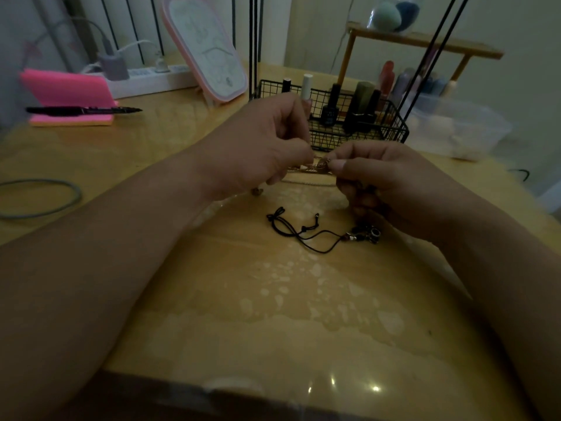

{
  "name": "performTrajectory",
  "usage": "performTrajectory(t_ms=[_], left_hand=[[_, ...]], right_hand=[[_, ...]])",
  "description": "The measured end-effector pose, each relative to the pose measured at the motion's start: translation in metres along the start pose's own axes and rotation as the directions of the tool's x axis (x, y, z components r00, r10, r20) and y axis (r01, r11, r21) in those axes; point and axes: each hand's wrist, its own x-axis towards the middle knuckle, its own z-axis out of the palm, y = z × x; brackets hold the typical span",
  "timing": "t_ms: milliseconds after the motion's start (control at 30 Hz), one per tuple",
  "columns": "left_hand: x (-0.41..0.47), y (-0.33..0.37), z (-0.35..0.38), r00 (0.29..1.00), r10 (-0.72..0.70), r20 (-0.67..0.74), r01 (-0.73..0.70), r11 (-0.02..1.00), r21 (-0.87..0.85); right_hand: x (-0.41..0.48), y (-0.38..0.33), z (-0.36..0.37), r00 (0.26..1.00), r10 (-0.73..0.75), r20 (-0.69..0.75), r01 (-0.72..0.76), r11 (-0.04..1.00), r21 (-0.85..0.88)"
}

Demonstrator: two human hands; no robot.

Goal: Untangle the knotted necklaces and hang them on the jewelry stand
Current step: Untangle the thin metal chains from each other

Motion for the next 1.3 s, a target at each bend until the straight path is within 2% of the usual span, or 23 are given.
performTrajectory(t_ms=[167, 300, 567, 700, 833, 1167, 1300], left_hand=[[-0.001, 0.002, -0.002, 0.990, -0.033, 0.136, 0.014, 0.990, 0.138], [-0.002, 0.003, -0.004, 0.984, -0.056, 0.168, 0.026, 0.983, 0.180], [-0.002, 0.005, -0.005, 0.986, -0.100, 0.136, 0.104, 0.994, -0.021], [0.000, 0.006, -0.003, 0.975, -0.150, 0.167, 0.167, 0.981, -0.095], [0.000, 0.007, -0.003, 0.979, -0.179, 0.095, 0.190, 0.973, -0.132], [0.001, 0.008, 0.006, 0.993, -0.075, -0.095, 0.067, 0.994, -0.082], [0.003, 0.005, 0.008, 0.988, -0.082, -0.134, 0.061, 0.987, -0.152]], right_hand=[[-0.001, -0.001, -0.001, 0.998, -0.049, -0.043, 0.047, 0.998, -0.037], [-0.001, -0.001, -0.002, 0.997, -0.067, -0.044, 0.065, 0.996, -0.053], [0.001, -0.001, -0.002, 0.999, 0.026, -0.029, -0.024, 0.997, 0.072], [0.002, -0.001, -0.003, 0.999, -0.001, -0.051, 0.007, 0.995, 0.104], [0.002, -0.001, -0.006, 0.998, 0.007, -0.058, 0.002, 0.989, 0.146], [-0.001, -0.001, -0.004, 0.999, 0.000, 0.036, -0.006, 0.989, 0.147], [-0.002, -0.002, -0.003, 0.997, -0.013, 0.077, 0.004, 0.993, 0.116]])
